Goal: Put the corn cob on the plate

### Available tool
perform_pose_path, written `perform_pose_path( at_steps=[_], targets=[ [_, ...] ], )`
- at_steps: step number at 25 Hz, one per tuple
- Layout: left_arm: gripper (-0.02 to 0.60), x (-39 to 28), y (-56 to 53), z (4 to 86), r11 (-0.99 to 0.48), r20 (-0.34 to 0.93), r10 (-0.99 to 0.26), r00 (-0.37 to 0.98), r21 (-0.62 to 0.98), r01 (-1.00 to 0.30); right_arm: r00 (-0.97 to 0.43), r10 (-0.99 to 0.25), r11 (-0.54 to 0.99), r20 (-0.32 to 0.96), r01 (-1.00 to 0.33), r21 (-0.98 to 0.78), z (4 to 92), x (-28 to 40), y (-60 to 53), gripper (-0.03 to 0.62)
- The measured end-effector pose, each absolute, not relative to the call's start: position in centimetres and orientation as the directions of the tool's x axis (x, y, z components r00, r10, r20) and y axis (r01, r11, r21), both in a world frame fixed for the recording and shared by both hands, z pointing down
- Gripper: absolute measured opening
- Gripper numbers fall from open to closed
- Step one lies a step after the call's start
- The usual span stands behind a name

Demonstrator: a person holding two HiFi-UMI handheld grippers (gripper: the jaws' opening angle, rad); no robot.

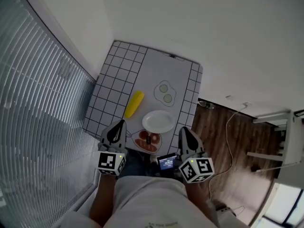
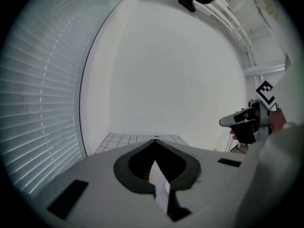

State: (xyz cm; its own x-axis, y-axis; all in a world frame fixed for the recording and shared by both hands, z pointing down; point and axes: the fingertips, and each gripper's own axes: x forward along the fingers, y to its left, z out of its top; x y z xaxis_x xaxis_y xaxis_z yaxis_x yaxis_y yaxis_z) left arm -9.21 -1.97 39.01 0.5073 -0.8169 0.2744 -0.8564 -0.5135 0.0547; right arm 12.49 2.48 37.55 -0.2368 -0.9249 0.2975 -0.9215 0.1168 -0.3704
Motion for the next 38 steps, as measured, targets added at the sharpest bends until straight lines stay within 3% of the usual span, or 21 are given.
perform_pose_path(
  at_steps=[16,38],
  targets=[
    [0.008,-8.7,-6.1,45.9,-0.649,0.401,-0.681,0.612,0.056,-0.759,-0.19,-0.848,-0.012,0.495,-0.926,-0.377,44.5,9.1,-1.9,0.006],
    [0.008,-9.3,-9.0,53.4,-0.738,0.56,-0.571,0.601,-0.027,-0.675,-0.184,-0.77,-0.079,0.612,-0.923,-0.377,50.2,4.4,-6.6,0.008]
  ],
)
